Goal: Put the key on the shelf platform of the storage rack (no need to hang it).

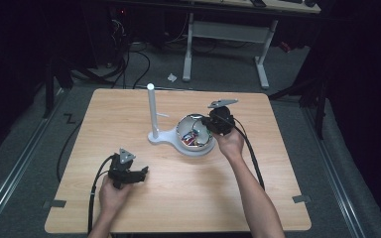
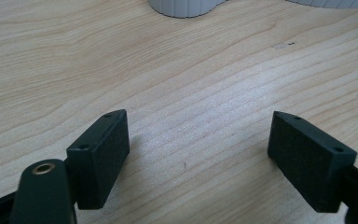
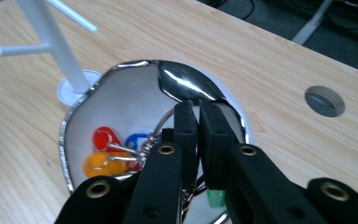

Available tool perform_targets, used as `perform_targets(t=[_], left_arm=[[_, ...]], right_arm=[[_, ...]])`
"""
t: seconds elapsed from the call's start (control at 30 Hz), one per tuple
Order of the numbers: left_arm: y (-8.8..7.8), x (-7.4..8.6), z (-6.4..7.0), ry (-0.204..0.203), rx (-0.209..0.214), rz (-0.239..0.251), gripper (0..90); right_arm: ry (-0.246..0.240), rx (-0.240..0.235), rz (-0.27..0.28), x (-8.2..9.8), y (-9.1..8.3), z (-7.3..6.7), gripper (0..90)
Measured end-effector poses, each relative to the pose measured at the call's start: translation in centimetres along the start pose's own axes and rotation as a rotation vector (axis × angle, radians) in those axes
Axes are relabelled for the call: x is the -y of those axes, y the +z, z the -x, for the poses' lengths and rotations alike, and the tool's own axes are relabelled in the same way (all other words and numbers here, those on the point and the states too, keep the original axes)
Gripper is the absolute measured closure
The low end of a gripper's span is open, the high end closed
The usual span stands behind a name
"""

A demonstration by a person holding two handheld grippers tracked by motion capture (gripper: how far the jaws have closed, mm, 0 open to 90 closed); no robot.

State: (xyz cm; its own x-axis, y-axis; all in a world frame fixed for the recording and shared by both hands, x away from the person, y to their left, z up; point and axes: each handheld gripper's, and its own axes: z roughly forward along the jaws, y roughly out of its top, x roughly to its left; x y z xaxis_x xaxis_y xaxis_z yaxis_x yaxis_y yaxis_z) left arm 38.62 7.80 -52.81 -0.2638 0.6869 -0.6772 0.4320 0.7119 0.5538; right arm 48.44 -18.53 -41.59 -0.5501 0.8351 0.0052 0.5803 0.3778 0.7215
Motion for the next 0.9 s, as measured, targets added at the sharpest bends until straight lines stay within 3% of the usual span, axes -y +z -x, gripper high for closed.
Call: perform_targets(t=[0.23, 0.47, 0.53, 0.57, 0.7, 0.73, 0.9], left_arm=[[0.00, 0.00, 0.01, -0.001, 0.000, 0.000, 20.9], [0.01, 0.00, 0.01, -0.001, 0.000, 0.000, 20.9], [0.01, 0.00, 0.01, -0.001, 0.000, 0.001, 20.9], [0.01, -0.01, 0.00, -0.001, -0.002, 0.002, 20.9], [0.00, 0.00, 0.00, 0.000, 0.000, 0.000, 20.9], [0.01, 0.00, 0.00, 0.000, 0.000, 0.000, 20.9], [0.00, 0.00, 0.00, 0.000, 0.000, 0.000, 21.0]], right_arm=[[-0.001, 0.025, -0.004, 0.42, 0.62, 0.67, 86.2], [0.009, 0.006, -0.002, 0.46, 0.73, 0.93, 85.4], [0.012, 0.002, -0.005, 0.50, 0.76, 0.97, 83.4], [0.007, 0.005, -0.009, 0.58, 0.91, 0.99, 78.2], [-0.008, 0.009, 0.003, 0.56, 0.84, 0.81, 75.6], [0.004, 0.008, 0.020, 0.56, 0.66, 0.79, 69.9], [0.027, 0.013, 0.055, 0.66, -0.05, 0.96, 66.4]])
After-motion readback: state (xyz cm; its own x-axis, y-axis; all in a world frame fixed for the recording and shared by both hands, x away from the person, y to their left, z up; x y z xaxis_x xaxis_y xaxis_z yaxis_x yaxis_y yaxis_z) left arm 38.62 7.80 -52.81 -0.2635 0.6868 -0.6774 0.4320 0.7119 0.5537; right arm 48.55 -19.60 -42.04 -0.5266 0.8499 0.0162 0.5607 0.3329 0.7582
